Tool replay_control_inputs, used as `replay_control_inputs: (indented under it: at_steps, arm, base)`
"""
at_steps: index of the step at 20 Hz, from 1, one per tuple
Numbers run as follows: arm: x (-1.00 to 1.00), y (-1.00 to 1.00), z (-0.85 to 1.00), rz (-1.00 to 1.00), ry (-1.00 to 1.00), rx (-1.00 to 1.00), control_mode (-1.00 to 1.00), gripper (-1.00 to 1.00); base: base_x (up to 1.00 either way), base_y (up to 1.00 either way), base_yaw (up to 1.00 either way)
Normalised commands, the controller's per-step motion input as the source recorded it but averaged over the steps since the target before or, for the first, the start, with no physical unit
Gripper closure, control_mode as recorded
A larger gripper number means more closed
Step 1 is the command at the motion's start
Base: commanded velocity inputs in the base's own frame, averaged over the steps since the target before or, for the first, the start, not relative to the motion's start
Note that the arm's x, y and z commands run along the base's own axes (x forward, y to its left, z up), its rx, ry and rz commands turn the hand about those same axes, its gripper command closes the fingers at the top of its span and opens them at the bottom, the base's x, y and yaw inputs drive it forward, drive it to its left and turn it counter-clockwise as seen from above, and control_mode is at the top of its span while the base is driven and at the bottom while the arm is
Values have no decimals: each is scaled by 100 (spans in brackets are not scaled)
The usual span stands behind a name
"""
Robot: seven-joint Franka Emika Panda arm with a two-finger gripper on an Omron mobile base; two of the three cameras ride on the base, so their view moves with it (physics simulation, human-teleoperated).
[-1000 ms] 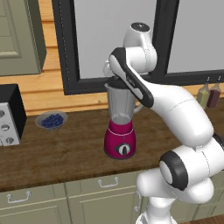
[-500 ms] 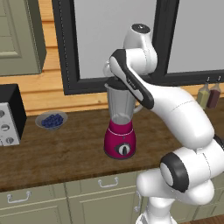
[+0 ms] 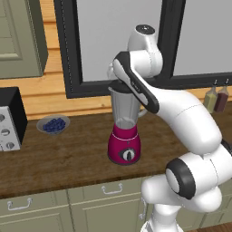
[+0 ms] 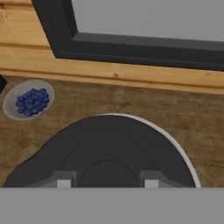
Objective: Close the lid blender by securely placing the lid on top.
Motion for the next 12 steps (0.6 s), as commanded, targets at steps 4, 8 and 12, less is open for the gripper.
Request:
replay_control_inputs:
  at_steps: [4,8,12]
  arm:
    - [-3,-9,-19,-3,3,-6,-100,100]
    - [0,-14,-21,-5,2,-7,-100,100]
    - [0,-26,-25,-7,0,-6,-100,100]
  base:
    - [0,0,0]
    - [0,0,0]
    - [0,0,0]
